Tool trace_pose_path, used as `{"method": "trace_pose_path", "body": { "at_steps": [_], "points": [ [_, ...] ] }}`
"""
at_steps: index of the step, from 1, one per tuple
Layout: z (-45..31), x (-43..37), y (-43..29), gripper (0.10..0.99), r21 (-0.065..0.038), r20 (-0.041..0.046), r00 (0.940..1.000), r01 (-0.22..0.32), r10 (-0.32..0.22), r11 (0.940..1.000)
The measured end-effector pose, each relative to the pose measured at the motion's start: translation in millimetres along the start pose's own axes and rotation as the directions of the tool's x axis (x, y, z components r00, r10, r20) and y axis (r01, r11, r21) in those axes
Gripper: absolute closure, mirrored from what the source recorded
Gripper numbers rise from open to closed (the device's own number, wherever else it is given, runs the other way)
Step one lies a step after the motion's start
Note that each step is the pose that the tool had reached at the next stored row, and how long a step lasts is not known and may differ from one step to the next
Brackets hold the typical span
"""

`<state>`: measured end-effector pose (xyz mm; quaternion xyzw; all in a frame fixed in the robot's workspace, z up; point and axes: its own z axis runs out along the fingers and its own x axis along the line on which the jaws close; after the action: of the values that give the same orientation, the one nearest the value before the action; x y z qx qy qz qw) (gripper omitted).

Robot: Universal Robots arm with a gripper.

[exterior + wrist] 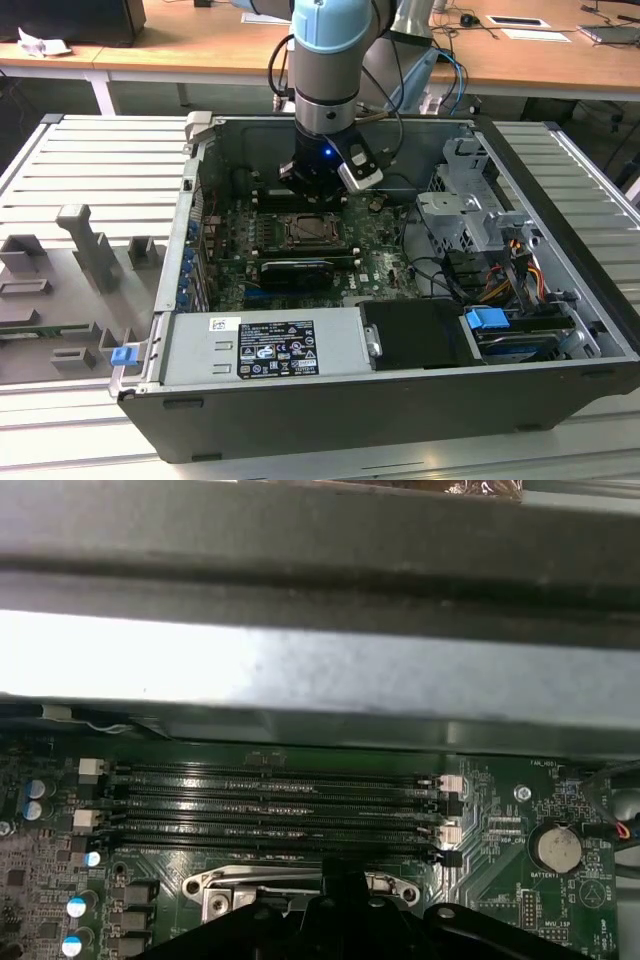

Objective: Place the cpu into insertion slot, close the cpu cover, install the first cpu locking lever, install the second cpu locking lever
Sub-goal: 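Install the first cpu locking lever, then install the second cpu locking lever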

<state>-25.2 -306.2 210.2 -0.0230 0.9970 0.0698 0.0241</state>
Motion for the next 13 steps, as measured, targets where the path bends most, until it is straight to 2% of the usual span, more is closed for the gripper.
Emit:
{"method": "trace_pose_path", "body": {
  "at_steps": [13],
  "points": [
    [-1.2, 0.4, -8.0, 0.980, 0.000, -0.0001, 1.0000, 0.000, 0.000, 1.0000]
  ]
}}
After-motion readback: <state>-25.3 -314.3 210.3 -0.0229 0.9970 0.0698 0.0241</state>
